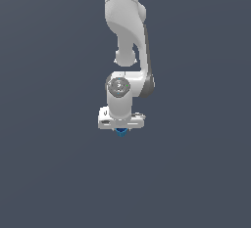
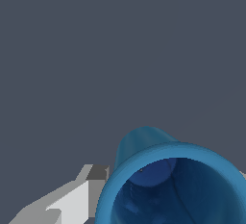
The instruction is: Pick up the object and move it to a goal position.
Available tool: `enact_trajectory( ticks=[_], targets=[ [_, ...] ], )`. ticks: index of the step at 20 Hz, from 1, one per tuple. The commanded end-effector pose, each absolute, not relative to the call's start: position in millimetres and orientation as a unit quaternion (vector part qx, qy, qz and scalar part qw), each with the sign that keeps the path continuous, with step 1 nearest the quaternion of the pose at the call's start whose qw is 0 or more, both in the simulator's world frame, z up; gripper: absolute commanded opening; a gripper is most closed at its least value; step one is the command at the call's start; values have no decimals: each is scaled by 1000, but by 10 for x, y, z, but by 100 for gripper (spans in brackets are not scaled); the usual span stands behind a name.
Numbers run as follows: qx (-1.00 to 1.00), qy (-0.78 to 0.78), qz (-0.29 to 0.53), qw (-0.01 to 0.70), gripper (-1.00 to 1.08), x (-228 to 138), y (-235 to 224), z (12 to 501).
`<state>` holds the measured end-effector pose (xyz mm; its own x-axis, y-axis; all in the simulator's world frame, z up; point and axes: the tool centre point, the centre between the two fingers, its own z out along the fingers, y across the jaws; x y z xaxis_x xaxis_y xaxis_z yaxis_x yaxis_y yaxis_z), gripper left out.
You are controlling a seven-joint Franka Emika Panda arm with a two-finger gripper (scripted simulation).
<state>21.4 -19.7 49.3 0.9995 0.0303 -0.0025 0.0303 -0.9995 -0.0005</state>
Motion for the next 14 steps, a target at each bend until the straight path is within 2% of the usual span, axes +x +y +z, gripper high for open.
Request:
enact_trajectory(
  ticks=[1, 14],
  targets=[
    [-1000, -15, 0, 0, -100, 213, -298, 599],
    [-1000, -15, 0, 0, -100, 151, -1286, 1612]
  ],
)
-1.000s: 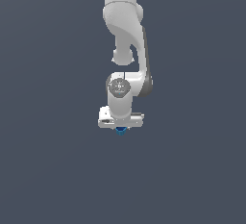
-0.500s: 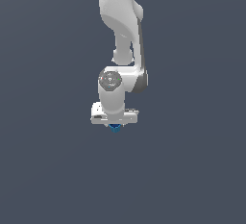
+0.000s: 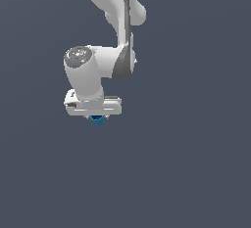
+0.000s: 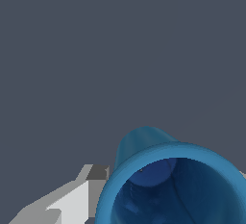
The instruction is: Pick up the object and move it to a goal position.
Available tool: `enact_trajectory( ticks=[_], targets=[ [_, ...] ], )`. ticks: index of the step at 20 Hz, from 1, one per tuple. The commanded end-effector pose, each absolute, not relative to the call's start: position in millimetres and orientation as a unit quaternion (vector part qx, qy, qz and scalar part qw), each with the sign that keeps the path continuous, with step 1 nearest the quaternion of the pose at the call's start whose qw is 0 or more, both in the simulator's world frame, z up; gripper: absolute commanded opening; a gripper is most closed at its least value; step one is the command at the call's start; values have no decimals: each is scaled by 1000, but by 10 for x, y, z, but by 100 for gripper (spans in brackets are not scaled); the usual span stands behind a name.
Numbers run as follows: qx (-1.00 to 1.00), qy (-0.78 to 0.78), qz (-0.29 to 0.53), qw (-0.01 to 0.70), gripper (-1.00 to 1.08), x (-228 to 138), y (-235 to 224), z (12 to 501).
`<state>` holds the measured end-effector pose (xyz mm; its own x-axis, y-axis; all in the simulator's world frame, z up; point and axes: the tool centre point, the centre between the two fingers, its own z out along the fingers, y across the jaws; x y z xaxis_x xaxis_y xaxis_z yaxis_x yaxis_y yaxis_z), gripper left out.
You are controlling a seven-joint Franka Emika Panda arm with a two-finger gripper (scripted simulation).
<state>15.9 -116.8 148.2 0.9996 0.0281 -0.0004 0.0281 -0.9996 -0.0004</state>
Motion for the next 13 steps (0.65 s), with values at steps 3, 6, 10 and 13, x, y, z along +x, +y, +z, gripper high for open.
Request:
enact_trajectory(
  ticks=[3, 6, 10, 13],
  targets=[
    [-1000, -15, 0, 0, -100, 148, -1479, 1809],
    [-1000, -15, 0, 0, -100, 150, -1615, 1946],
    [-1000, -15, 0, 0, -100, 158, -1715, 2044],
    [-1000, -15, 0, 0, -100, 163, -1732, 2064]
  ],
)
